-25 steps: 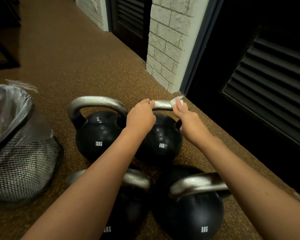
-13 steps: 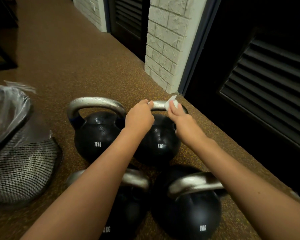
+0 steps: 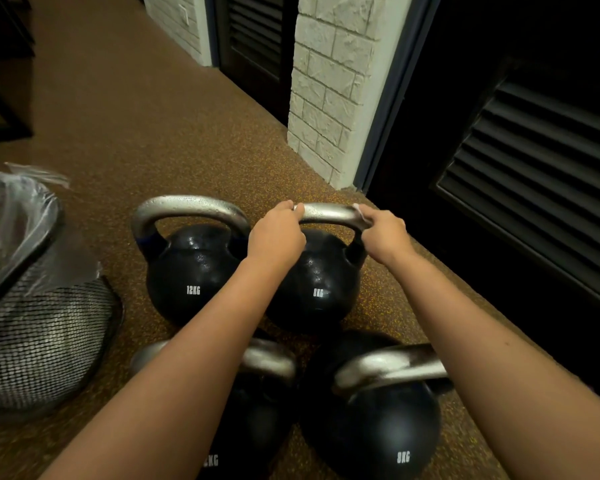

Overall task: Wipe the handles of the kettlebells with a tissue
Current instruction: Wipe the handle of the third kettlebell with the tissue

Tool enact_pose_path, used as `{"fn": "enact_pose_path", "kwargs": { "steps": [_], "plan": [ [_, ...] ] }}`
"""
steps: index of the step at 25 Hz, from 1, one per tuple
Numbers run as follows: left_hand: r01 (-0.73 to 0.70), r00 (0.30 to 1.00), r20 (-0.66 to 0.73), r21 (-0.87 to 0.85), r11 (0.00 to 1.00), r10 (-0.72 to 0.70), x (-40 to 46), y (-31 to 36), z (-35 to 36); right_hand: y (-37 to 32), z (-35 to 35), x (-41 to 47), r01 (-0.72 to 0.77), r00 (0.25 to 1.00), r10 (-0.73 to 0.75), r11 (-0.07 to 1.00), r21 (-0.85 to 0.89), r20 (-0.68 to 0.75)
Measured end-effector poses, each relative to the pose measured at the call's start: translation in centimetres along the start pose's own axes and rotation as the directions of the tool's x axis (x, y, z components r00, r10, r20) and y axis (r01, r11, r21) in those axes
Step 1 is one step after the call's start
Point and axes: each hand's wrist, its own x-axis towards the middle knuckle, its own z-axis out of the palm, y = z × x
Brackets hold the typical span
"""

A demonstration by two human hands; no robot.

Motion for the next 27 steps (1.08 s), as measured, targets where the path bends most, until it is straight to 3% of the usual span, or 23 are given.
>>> {"fn": "enact_pose_path", "kwargs": {
  "steps": [3,7,9,13,15,18,21,23,24,25,27],
  "plan": [
    [-0.006,1.0,0.005,0.013,1.0,0.006,0.0,-0.1,0.0,-0.2,0.8,-1.3,0.155,0.986,-0.157,0.987,-0.03,-0.062],
    [-0.004,1.0,-0.003,0.015,1.0,0.004,0.0,0.0,-0.1,-0.2,0.2,0.0,-0.038,0.999,0.037,0.998,-0.053,-0.012],
    [0.003,1.0,-0.006,0.01,1.0,-0.003,0.1,0.0,-0.1,-1.5,-0.2,0.9,-0.051,0.998,0.053,0.991,-0.125,0.013],
    [0.006,1.0,-0.002,0.014,1.0,-0.006,0.1,-0.1,0.1,-2.5,0.3,-1.1,0.191,0.979,-0.198,0.973,-0.129,-0.047],
    [0.005,1.0,-0.006,0.016,1.0,-0.005,0.0,0.0,0.1,-1.9,0.7,-2.8,0.294,0.953,-0.302,0.931,-0.215,-0.005],
    [0.003,1.0,-0.007,0.013,1.0,-0.002,0.1,0.0,0.1,-1.8,1.8,-4.8,0.307,0.952,-0.292,0.9,-0.31,0.096],
    [-0.003,1.0,-0.016,0.014,1.0,0.003,0.0,0.1,0.1,-2.3,2.8,-5.6,0.26,0.966,-0.248,0.924,-0.279,0.078],
    [-0.014,1.0,-0.009,0.025,1.0,0.014,0.0,0.0,0.2,-2.8,2.9,-5.8,0.112,0.993,-0.104,0.979,-0.17,0.052],
    [-0.015,1.0,-0.002,0.027,1.0,0.015,0.0,0.0,0.2,-3.1,3.1,-5.8,-0.019,0.999,0.019,1.0,0.0,0.034],
    [-0.012,1.0,0.002,0.028,1.0,0.012,0.1,-0.1,0.1,-3.4,3.1,-5.7,-0.151,0.988,0.142,0.954,0.257,0.055],
    [-0.009,1.0,0.001,0.026,1.0,0.009,0.1,-0.2,0.1,-4.1,2.6,-5.0,-0.28,0.953,0.283,0.692,0.666,0.106]
  ]
}}
